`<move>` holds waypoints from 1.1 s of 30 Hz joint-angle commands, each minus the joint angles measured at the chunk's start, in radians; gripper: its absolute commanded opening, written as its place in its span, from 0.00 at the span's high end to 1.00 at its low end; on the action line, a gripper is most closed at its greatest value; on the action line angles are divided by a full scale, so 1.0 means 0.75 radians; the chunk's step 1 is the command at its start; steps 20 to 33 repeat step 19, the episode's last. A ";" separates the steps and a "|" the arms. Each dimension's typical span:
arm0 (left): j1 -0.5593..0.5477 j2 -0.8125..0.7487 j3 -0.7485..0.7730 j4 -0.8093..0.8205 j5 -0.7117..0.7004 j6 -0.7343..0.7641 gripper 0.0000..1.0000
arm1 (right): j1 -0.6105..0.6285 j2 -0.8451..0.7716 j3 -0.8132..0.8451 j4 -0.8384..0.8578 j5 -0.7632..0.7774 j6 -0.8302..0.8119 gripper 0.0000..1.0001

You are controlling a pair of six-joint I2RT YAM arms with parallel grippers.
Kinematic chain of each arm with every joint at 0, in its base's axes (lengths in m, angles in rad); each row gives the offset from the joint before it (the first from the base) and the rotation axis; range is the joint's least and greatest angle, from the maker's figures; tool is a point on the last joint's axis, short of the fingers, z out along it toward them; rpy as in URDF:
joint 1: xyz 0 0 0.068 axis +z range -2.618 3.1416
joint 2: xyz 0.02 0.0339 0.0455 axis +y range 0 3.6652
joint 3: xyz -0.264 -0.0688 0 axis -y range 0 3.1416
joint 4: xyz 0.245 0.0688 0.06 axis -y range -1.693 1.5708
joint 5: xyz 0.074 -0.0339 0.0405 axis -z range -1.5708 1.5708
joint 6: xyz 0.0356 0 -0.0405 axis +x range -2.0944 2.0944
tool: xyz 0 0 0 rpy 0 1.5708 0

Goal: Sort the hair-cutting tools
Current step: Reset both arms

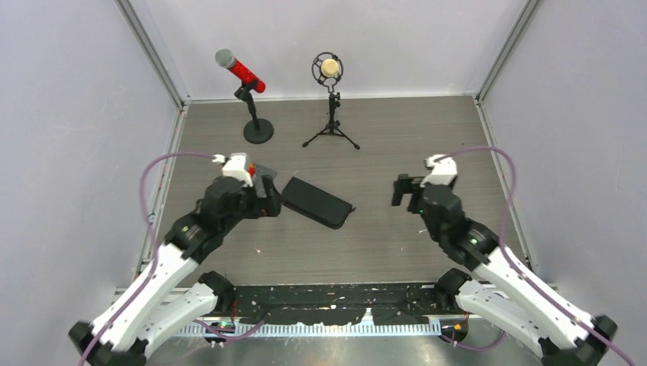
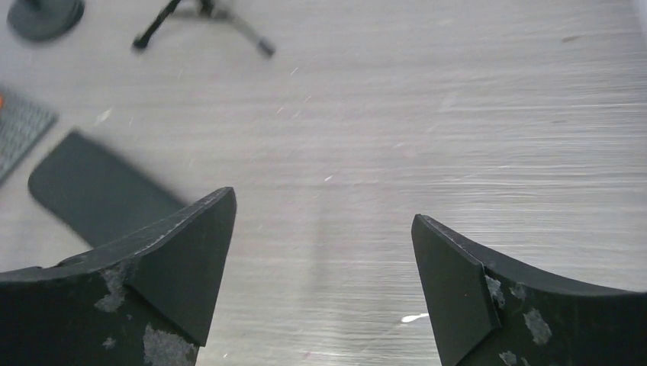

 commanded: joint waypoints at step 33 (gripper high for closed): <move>0.008 -1.054 -0.141 0.067 -0.668 0.512 0.00 | -0.005 -0.886 0.051 -0.311 0.826 -0.091 0.04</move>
